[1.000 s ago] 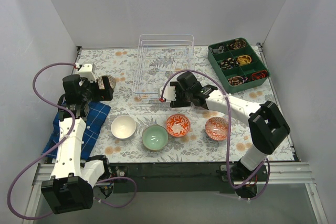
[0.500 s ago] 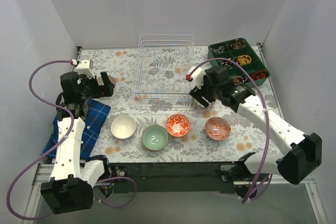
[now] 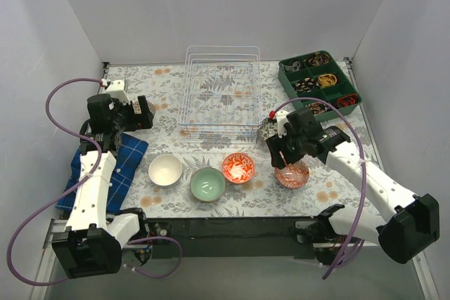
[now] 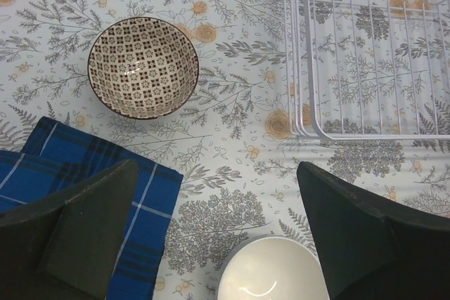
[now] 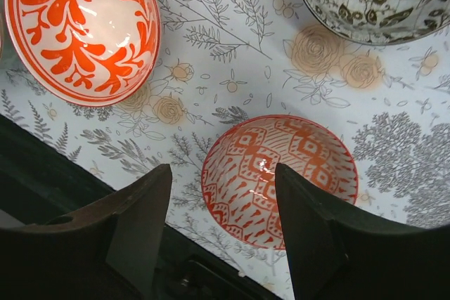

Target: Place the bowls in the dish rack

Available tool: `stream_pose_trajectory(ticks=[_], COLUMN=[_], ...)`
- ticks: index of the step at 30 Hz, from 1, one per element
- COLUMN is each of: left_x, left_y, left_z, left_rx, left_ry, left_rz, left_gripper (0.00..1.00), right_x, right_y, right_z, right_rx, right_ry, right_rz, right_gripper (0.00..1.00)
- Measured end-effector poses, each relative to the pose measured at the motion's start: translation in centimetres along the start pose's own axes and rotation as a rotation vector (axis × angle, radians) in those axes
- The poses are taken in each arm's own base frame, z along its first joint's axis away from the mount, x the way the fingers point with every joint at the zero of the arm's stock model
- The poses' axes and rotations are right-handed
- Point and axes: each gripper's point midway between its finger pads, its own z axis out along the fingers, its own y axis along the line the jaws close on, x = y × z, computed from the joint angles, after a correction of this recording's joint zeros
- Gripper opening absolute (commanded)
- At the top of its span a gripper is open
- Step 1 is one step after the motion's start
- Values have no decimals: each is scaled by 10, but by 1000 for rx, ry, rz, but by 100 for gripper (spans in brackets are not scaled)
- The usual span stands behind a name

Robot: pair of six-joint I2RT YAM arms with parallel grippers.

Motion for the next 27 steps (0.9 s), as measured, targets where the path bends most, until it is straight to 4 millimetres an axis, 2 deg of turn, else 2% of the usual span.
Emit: stream_pose_trajectory(ticks=[11,19,27], left_x=[3,1,5], left_y=[3,4,6], left_z=[0,-1,-2], left_rx=[-22,-33,-45], left_ry=[29,30,43], left_rz=[-4,-4,-7], left_gripper=[98,98,98], right_x=[14,22,29], right_y=[-7,-18,-28], right_z=[21,32,42], right_rx=[68,156,225], right_ry=[107,155,198], right_rz=[271,374,431], right_gripper=[58,49,49])
